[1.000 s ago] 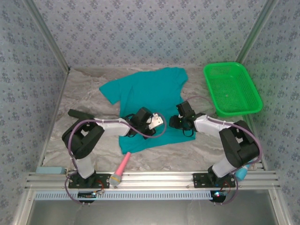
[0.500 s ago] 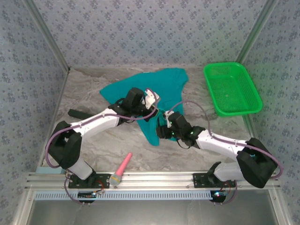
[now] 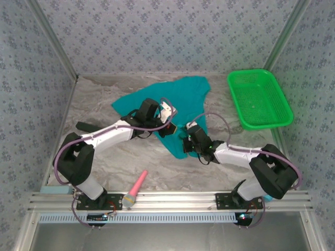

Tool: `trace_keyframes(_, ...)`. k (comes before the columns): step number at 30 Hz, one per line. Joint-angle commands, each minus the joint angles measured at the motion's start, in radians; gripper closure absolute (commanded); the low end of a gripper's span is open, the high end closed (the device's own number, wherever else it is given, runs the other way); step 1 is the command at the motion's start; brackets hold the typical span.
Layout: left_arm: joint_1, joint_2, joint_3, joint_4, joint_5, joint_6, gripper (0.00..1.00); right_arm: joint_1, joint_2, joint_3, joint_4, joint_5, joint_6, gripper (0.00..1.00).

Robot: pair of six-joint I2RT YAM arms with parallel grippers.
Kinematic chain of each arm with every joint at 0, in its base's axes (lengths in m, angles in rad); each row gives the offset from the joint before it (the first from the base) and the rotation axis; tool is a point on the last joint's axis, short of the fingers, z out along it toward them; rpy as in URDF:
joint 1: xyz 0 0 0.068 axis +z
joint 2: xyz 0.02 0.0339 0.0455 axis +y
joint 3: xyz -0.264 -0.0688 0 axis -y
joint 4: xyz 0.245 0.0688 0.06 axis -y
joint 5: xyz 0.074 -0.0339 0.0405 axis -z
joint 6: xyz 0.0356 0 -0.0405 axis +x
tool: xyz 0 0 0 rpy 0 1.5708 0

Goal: Fold the inside-out t-shirt

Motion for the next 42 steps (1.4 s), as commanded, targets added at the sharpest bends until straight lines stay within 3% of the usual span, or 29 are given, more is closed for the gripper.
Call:
trace_keyframes(1,0.054,-0.007,-0.040,0.046,0.035,-0.027,1.00,-0.006,-0.031,-0.025,-0.115,0.002,-0.016,1.00)
trace_keyframes(6,0.128,-0.011,-0.104,0.085,0.039,-0.036,0.96,-0.004,-0.089,-0.028,-0.259,-0.009,-0.033,1.00)
trace_keyframes(15,0.243,0.079,-0.169,0.182,0.026,-0.089,1.00,-0.015,-0.123,0.062,-0.599,0.168,0.049,1.00)
trace_keyframes(18,0.256,0.101,-0.157,0.190,-0.028,-0.102,1.00,-0.035,-0.140,0.059,-0.654,0.172,0.065,1.00)
trace_keyframes(22,0.255,0.126,-0.111,0.177,-0.013,-0.091,1.00,-0.064,-0.158,0.058,-0.701,0.224,0.115,1.00)
trace_keyframes(24,0.250,0.147,-0.078,0.146,-0.016,-0.080,0.91,-0.079,-0.169,0.053,-0.715,0.245,0.144,0.92)
trace_keyframes(26,0.240,0.170,-0.051,0.134,0.069,-0.068,0.72,-0.097,-0.184,0.046,-0.680,0.194,0.131,0.88)
trace_keyframes(29,0.185,0.169,-0.019,0.094,0.143,-0.026,0.63,-0.107,-0.212,0.051,-0.633,0.111,0.093,0.72)
trace_keyframes(32,0.109,0.150,0.009,0.024,0.086,0.064,0.55,-0.106,-0.223,0.088,-0.606,0.008,0.002,0.63)
trace_keyframes(38,0.036,0.226,0.102,-0.101,-0.055,0.289,0.52,-0.113,-0.159,0.203,-0.577,-0.149,-0.162,0.56)
trace_keyframes(42,0.032,0.291,0.159,-0.152,-0.072,0.373,0.50,-0.128,-0.106,0.235,-0.531,-0.237,-0.197,0.51)
